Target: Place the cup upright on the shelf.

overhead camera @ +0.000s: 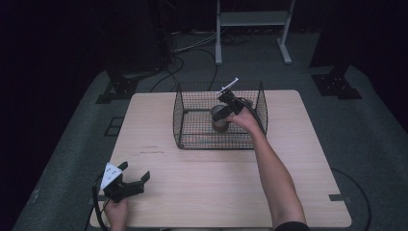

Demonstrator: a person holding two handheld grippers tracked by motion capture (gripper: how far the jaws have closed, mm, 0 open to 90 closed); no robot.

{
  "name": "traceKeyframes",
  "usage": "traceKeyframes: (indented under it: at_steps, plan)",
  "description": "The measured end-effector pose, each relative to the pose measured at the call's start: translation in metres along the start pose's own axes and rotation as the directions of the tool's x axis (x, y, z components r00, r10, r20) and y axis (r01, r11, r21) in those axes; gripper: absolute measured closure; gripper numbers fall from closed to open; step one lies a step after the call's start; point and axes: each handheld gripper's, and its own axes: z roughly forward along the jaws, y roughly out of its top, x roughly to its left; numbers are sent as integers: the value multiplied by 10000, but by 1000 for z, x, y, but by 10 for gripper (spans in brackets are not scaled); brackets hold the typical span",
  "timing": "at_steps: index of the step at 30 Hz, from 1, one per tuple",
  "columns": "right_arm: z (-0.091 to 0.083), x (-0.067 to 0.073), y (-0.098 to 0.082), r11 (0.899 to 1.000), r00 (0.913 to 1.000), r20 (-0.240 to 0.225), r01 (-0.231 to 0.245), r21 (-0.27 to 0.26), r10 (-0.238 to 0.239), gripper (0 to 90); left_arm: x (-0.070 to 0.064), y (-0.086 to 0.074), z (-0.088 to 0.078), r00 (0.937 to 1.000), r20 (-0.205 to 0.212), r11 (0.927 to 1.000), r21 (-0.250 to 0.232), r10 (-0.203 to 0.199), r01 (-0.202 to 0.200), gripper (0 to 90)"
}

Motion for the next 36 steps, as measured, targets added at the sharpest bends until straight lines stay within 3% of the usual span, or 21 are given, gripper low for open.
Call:
traceKeyframes:
  at_steps: [16,23,36]
  plan:
    - [-15,-1,2,9972,9994,-104,-334,-664,328,124,-1,0,0,10000,-10,10000,39,34,-34,0]
    - [-30,-6,1,9921,9982,-207,-576,-1110,556,125,-1,0,0,10000,-10,10000,36,16,-16,0]
    - [-57,-1,-6,9842,9983,-495,-385,-1729,304,126,-1,0,0,10000,16,9999,41,92,-92,0]
